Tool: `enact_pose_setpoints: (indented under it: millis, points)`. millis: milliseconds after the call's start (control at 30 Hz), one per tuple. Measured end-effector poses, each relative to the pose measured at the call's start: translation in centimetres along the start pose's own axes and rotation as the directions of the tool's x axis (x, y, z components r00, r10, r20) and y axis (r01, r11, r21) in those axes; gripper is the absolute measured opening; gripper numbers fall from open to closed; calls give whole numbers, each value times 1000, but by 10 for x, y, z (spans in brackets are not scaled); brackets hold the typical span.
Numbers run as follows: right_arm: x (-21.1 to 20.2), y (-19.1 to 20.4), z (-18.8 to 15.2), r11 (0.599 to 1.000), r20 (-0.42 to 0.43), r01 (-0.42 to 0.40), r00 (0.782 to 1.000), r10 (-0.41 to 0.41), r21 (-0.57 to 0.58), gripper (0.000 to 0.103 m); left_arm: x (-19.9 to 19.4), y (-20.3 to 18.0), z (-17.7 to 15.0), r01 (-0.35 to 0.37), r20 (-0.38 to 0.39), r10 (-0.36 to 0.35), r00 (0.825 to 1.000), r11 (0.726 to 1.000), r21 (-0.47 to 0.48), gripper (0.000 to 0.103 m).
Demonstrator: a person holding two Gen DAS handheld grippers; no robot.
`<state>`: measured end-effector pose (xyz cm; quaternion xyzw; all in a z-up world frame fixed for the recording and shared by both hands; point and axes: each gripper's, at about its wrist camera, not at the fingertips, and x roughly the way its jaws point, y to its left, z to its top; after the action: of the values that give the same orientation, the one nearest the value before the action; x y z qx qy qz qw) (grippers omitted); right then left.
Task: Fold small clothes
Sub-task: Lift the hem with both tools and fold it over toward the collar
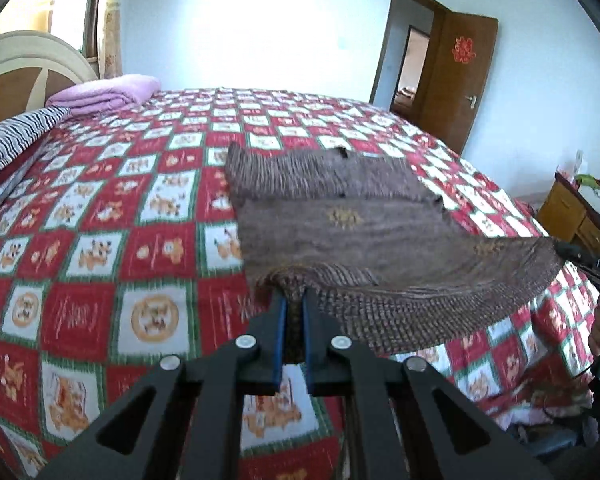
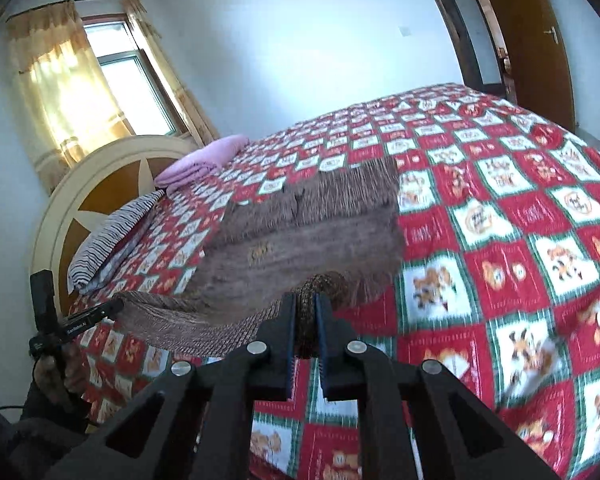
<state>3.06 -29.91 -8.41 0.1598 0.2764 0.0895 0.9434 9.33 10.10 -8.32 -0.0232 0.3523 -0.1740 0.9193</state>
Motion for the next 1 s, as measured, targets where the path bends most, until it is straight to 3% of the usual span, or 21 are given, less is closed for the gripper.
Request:
enact_pose_setpoints:
  millis: [233, 533, 1000]
  points:
    - [6, -2, 27, 1000, 64, 3, 998, -2, -18, 8, 11, 5, 23, -15, 36, 16, 999, 999, -43, 8]
    - [23, -1, 66, 999, 115, 14, 993, -9, -48, 8, 28, 5, 54, -57, 76, 58, 995, 998, -15, 8]
    - [69, -7, 135, 993, 116, 64, 992, -53, -98, 7, 61, 8, 116, -107, 138, 103, 985, 994, 16, 8]
